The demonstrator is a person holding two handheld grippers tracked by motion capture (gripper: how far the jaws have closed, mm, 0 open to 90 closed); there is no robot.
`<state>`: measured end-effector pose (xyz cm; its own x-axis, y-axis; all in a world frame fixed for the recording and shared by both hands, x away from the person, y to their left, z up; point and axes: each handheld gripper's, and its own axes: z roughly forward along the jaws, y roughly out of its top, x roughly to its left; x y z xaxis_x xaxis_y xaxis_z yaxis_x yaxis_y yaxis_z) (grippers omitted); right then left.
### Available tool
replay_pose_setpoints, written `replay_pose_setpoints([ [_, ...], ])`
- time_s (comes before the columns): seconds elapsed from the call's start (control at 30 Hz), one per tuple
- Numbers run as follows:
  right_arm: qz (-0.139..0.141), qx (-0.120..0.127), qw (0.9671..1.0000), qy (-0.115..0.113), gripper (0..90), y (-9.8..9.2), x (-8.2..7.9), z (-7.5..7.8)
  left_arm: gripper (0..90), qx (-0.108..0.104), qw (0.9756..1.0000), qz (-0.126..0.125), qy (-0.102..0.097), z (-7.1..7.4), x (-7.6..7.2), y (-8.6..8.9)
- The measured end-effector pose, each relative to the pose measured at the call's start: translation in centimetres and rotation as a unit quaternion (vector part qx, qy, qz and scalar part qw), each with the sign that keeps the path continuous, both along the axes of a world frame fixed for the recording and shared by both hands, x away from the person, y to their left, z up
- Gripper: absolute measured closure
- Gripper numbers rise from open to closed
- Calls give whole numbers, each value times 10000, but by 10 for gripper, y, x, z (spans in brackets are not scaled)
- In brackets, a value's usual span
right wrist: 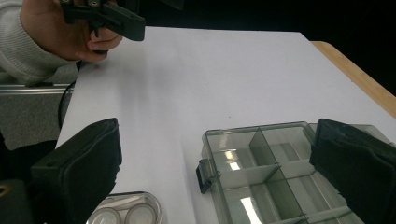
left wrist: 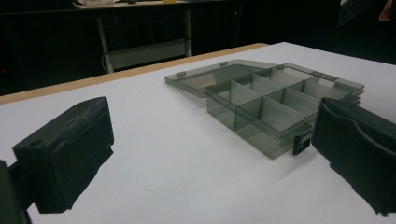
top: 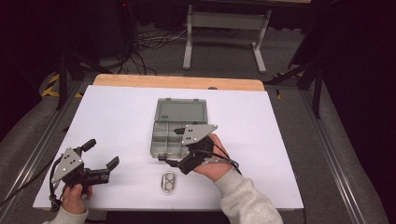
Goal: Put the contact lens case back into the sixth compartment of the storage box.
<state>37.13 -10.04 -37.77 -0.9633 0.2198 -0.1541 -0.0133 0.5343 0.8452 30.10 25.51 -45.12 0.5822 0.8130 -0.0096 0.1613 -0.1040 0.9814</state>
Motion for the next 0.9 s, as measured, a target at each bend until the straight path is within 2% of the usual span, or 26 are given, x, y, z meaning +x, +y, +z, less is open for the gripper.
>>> replay_pose_setpoints([
  [0.33, 185, -275, 9990, 283, 47, 4, 0, 1, 0, 3, 10000, 4, -2, 0, 0, 0],
  [0.37, 213, -390, 9984, 341, 56, 4, 0, 1, 0, -1, 10000, 3, -13, 0, 0, 0],
  [0.43, 214, -429, 9982, 361, 57, 4, 0, 1, 0, -1, 10000, 4, -13, 0, 0, 0],
  [0.67, 326, -903, 9940, 518, 72, 7, -2, 1, 0, 1, 10000, 5, -3, 0, 0, 0],
  [0.77, 339, -968, 9932, 549, 73, 8, -2, 1, 0, 7, 10000, 10, 7, 0, 0, 0],
  [0.9, 416, -1185, 9902, 609, 75, 10, -3, -2, 0, -2, 10000, 4, 0, 0, 0, 0],
])
